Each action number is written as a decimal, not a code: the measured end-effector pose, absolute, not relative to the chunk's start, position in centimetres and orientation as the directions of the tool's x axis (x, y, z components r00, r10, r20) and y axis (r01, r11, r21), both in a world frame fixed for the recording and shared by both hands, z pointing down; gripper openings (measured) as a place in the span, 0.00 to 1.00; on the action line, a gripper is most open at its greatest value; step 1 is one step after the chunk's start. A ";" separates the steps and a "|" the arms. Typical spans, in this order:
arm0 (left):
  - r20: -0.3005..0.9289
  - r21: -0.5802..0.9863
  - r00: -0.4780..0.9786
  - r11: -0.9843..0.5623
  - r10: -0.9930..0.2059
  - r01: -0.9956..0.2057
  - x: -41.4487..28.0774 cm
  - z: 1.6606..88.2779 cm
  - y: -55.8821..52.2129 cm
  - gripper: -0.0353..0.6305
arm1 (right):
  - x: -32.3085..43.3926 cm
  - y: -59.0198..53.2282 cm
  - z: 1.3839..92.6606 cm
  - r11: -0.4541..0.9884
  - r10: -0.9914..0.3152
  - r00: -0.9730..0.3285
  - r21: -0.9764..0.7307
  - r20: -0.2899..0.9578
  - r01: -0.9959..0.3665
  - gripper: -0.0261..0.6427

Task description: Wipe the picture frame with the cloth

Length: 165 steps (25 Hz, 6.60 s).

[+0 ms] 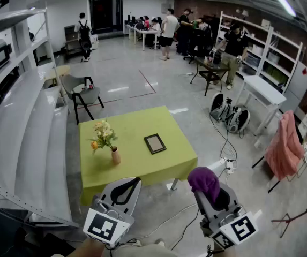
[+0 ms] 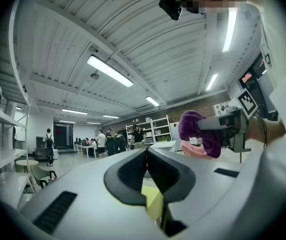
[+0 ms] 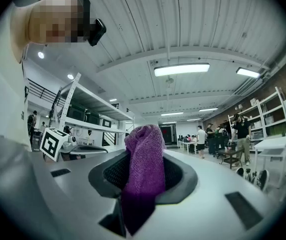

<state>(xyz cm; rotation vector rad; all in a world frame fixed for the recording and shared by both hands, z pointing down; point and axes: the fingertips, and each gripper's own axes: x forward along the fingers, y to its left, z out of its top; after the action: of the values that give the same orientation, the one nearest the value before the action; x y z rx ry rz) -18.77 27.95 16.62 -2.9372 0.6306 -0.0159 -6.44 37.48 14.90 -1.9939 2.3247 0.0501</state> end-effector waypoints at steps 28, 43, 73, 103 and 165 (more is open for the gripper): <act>0.032 -0.151 0.875 -0.867 -0.484 -0.474 -12.6 19.5 29.7 0.06 | 0.9 38.2 19.2 0.176 -0.984 -0.176 0.013 0.027 -0.984 0.23; 0.050 -0.165 0.862 -0.856 -0.504 -0.490 -8.9 21.2 22.7 0.06 | 4.5 30.8 21.9 0.200 -0.978 -0.200 -0.013 0.056 -0.980 0.23; 0.294 -0.066 0.844 -0.890 -0.449 -0.451 -0.5 32.9 -8.8 0.06 | 8.9 -2.7 31.7 0.298 -0.887 -0.306 -0.077 0.346 -0.951 0.23; 0.568 0.153 0.629 -0.683 -0.531 -0.715 3.6 52.7 -16.2 0.07 | 8.7 -18.5 51.1 0.626 -0.517 -0.603 -0.212 0.608 -0.751 0.24; 0.678 0.367 0.693 -0.704 -0.245 -0.608 3.9 64.6 -12.3 0.06 | 5.1 -13.2 62.7 0.674 -0.292 -0.578 -0.266 0.762 -0.690 0.19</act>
<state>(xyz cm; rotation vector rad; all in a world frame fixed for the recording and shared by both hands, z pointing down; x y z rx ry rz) 3.93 -12.33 64.60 -3.4145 0.9599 -1.1996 5.12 -13.20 62.65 -1.2041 3.4879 -1.1587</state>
